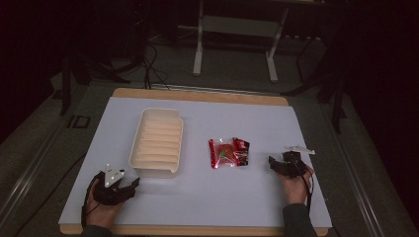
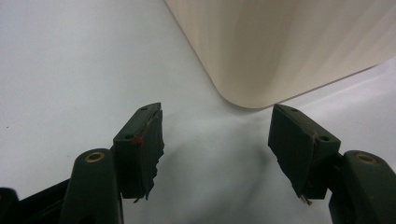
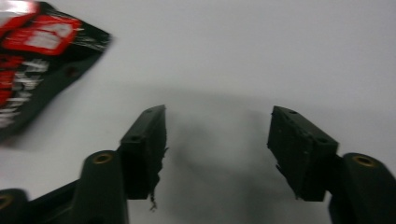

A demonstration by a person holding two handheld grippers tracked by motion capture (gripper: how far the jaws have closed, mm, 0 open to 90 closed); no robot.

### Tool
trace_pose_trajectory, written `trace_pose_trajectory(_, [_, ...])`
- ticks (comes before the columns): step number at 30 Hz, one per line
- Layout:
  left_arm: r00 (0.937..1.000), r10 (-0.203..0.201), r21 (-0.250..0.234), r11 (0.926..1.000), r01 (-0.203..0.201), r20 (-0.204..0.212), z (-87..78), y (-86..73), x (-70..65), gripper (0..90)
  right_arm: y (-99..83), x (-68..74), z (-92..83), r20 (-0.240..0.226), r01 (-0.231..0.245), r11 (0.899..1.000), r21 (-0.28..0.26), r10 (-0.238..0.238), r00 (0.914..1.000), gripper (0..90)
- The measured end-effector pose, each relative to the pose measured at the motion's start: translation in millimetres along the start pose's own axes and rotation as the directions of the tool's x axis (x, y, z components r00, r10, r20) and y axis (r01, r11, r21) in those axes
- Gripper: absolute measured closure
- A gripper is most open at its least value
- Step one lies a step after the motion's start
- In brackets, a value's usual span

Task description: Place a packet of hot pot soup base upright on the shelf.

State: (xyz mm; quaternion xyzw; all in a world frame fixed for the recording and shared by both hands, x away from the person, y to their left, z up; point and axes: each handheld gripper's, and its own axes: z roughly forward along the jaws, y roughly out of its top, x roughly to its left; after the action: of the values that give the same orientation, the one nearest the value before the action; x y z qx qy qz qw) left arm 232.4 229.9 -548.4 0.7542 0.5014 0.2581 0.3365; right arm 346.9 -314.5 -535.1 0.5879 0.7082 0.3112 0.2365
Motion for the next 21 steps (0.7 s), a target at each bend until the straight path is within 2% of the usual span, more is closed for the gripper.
trace_pose_trajectory(2, [1.0, 0.0, -0.002, 1.0, 0.0, -0.001, -0.2, 0.0, -0.2, 35.6, 0.1, 3.9, -2.8, -0.022, 0.011, 1.0, 0.009, -0.011, 0.9997, 40.0])
trace_pose_trajectory(5, [1.0, 0.002, -0.003, 1.0, -0.002, -0.002, -0.3, -0.1, -0.3, 35.6, 0.1, 7.5, -4.8, -0.024, 0.031, 0.999, 0.015, -0.031, 0.9992, 41.3])
trace_pose_trajectory(7, [1.0, 0.003, -0.004, 1.0, -0.003, -0.002, -0.5, -0.1, -0.3, 35.6, 0.3, 11.2, -6.3, -0.023, 0.064, 0.998, 0.019, -0.064, 0.9977, 43.2])
trace_pose_trajectory(11, [1.0, 0.004, -0.002, 1.0, -0.004, -0.002, -0.4, -0.1, -0.4, 35.6, 2.0, 16.3, -8.8, -0.045, 0.081, 0.997, 0.014, -0.08, 0.9958, 45.2])
trace_pose_trajectory(14, [1.0, 0.004, -0.002, 1.0, -0.004, -0.002, -0.4, -0.1, -0.4, 35.6, 5.4, 22.6, -12.2, -0.09, 0.083, 0.997, -0.002, -0.083, 0.9925, 46.4])
trace_pose_trajectory(15, [1.0, 0.004, -0.002, 1.0, -0.004, -0.002, -0.3, -0.1, -0.4, 35.6, 6.2, 23.3, -12.6, -0.123, 0.067, 0.998, -0.002, -0.067, 0.9902, 47.6])
trace_pose_trajectory(16, [1.0, 0.004, -0.001, 1.0, -0.004, -0.002, -0.3, -0.1, -0.4, 35.6, 6.8, 23.6, -12.7, -0.173, 0.044, 0.999, 0.001, -0.043, 0.9839, 48.8])
trace_pose_trajectory(17, [1.0, 0.004, -0.002, 1.0, -0.004, -0.003, -0.3, -0.1, -0.5, 35.6, 7.4, 24.6, -12.9, -0.202, 0.033, 0.999, 0.003, -0.032, 0.9788, 48.9])
trace_pose_trajectory(21, [1.0, 0.004, -0.002, 1.0, -0.004, -0.002, -0.3, -0.1, -0.6, 35.6, 10.1, 31.6, -13.9, -0.247, 0.025, 1.0, -0.003, -0.025, 0.9687, 49.4])
